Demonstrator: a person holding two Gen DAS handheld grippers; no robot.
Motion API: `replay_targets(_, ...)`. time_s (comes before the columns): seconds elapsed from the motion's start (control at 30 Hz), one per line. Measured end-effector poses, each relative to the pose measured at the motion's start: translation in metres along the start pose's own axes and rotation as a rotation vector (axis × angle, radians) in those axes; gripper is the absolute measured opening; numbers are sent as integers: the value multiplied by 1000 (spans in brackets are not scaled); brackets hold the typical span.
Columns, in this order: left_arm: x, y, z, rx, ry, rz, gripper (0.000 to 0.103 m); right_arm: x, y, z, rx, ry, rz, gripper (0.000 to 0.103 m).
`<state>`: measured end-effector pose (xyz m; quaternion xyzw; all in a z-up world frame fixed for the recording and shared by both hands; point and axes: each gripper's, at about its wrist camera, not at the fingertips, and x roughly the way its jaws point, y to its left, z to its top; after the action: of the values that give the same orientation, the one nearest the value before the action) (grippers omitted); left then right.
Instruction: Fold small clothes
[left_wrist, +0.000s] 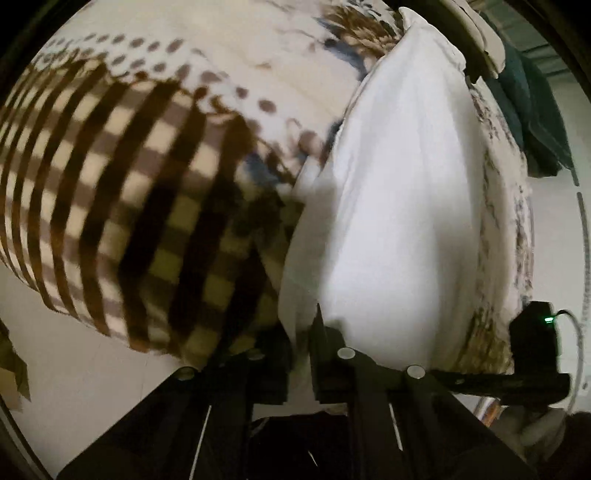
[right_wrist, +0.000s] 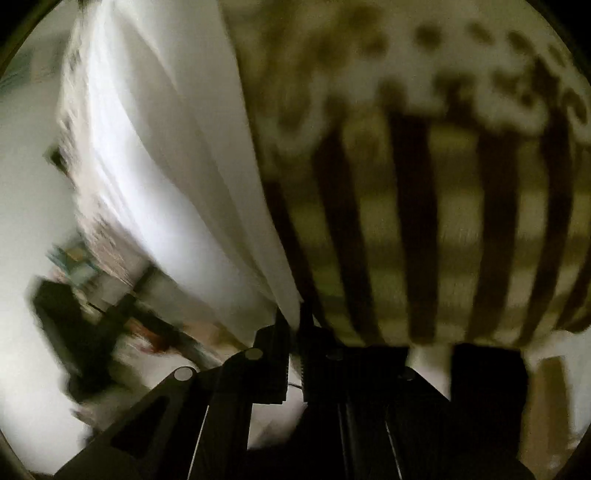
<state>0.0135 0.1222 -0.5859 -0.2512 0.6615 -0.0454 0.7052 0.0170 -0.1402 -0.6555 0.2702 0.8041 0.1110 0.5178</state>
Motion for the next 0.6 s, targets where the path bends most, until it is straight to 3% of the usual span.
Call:
replay_targets(0.07, -4, 9, 6, -28, 53, -35, 11, 2, 6, -2, -37, 23, -43, 10)
replay_targets(0.17, -19, 14, 18, -32, 93, -8, 15, -15, 7, 9, 2, 64, 23, 25)
replay_targets(0.2, -29, 12, 27, -21, 81, -3, 18, -27, 7, 15, 9, 46, 37, 43)
replay_targets(0.23, -37, 9, 36, -10, 63, 1, 34, -46, 7, 24, 6, 3, 59, 56)
replay_targets(0.27, -45, 4, 50, 4, 35, -7, 56, -67, 8, 35, 2, -49, 75, 58)
replay_targets(0.3, -46, 2, 58, 11, 13, -19, 65, -82, 8, 45, 3, -88, 78, 58)
replay_targets(0.47, -45, -30, 162, 50, -132, -143, 67, -156, 37, 155, -24, -296, 141, 58)
replay_targets(0.6, -16, -85, 259, 154, -201, -212, 67, -194, 61, 242, -63, -415, 162, 58)
